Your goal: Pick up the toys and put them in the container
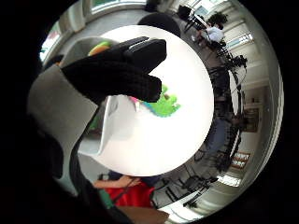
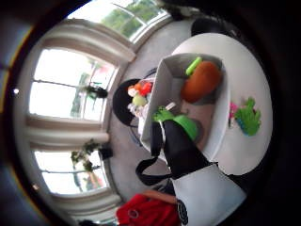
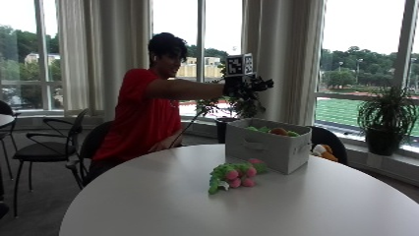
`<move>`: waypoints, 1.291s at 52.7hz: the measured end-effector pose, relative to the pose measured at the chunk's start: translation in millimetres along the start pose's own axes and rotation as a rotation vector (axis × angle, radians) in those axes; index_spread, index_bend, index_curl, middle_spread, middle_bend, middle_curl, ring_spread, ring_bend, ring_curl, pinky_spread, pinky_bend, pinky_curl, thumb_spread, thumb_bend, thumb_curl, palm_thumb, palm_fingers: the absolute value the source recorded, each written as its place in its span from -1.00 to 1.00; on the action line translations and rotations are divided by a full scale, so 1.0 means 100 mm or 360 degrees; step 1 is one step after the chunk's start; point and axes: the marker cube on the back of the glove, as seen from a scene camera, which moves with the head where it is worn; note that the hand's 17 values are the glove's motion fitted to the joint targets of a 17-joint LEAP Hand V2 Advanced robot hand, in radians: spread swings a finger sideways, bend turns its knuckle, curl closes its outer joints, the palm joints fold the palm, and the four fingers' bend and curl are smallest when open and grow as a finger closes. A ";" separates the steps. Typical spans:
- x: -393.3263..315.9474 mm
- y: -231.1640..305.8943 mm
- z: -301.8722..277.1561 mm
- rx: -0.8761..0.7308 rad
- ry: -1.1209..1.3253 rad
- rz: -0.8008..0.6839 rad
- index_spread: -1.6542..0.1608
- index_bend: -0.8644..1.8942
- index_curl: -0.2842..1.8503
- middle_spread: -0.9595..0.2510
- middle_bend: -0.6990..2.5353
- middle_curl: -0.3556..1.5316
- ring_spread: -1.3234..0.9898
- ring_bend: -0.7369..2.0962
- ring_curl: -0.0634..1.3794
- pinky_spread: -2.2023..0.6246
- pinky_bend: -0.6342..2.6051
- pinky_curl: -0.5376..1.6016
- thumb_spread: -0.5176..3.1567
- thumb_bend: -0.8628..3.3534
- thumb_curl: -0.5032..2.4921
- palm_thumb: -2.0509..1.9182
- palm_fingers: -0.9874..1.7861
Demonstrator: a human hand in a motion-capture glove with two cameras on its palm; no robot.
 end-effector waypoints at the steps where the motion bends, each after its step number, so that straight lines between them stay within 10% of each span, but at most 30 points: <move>1: 0.07 0.00 0.01 -0.0008 -0.0010 0.0120 0.41 -0.30 -0.33 0.40 -0.52 -0.38 0.14 -0.38 -0.49 0.62 0.37 -0.14 -0.05 -0.61 -0.29 0.10 -0.52; 23: 1.73 0.45 1.09 -0.0360 0.0293 0.0485 0.41 -0.31 -0.47 0.38 -0.48 -0.37 0.13 -0.39 -0.59 0.64 0.29 -0.19 -0.12 -0.61 -0.38 0.04 -0.49; 61: 2.07 0.27 2.36 -0.0569 0.0327 0.0386 0.39 -0.29 -0.55 0.43 -0.50 -0.42 0.16 -0.34 -0.62 0.62 0.32 -0.17 -0.16 -0.60 -0.43 0.04 -0.44; 68: 2.06 0.26 2.36 -0.0581 0.0309 0.0386 0.33 -0.16 -0.49 0.44 -0.59 -0.52 0.05 0.00 -0.44 0.52 0.28 -0.19 -0.13 -0.59 -0.43 0.05 -0.24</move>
